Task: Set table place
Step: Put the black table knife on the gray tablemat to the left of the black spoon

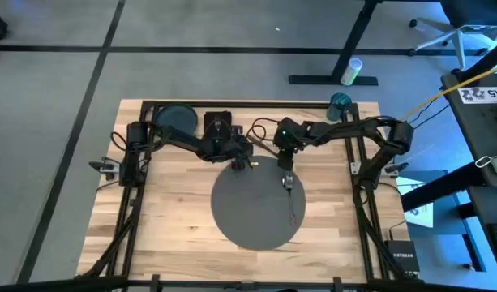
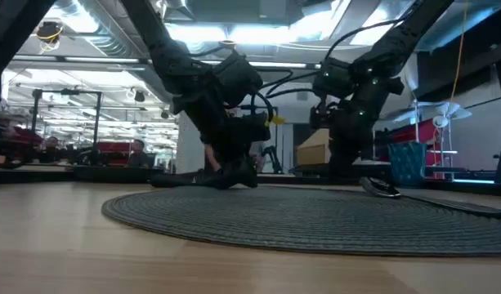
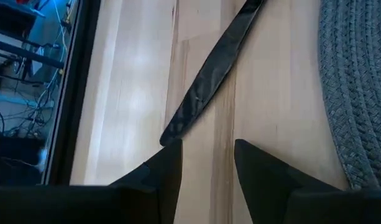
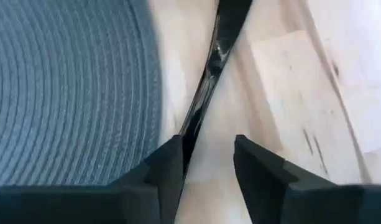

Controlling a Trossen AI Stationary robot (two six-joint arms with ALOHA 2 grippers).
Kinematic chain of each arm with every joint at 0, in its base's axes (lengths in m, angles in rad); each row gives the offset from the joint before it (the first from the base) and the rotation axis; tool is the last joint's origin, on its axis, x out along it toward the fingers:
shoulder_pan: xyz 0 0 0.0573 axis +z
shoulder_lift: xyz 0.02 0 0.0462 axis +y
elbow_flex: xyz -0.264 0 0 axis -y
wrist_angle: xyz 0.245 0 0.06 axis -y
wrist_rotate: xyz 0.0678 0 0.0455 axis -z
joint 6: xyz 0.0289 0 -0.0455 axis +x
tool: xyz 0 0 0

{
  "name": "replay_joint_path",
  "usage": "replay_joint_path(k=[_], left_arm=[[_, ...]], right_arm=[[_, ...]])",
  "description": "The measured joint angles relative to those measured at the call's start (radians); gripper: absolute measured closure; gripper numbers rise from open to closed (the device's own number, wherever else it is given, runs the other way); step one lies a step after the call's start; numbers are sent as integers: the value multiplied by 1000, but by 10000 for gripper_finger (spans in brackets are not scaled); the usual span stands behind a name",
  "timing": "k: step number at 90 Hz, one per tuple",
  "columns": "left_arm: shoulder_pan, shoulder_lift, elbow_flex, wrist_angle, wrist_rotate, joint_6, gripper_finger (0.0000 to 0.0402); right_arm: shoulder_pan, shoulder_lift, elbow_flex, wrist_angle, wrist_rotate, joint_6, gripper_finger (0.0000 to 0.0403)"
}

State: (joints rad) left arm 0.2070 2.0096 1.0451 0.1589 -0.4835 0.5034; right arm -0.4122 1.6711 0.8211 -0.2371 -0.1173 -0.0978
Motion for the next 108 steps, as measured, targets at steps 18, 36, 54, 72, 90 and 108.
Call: replay_joint_path(k=[18,36,54,72,90,108], left_arm=[[0,0,0,-6,1,-17,269],[0,0,1,-17,1,-33,269],[0,0,0,-16,1,-36,269],[-3,0,0,-16,0,-60,270],[-28,-8,-1,-16,-63,-64,274],[-78,-93,-4,-30,-106,-75,309]], right_arm=[[7,95,3,98,-22,37,275],[7,140,5,128,4,66,278],[7,147,5,141,14,60,368],[7,148,4,152,28,41,392],[6,131,1,163,27,24,399],[5,70,-5,144,48,13,399]])
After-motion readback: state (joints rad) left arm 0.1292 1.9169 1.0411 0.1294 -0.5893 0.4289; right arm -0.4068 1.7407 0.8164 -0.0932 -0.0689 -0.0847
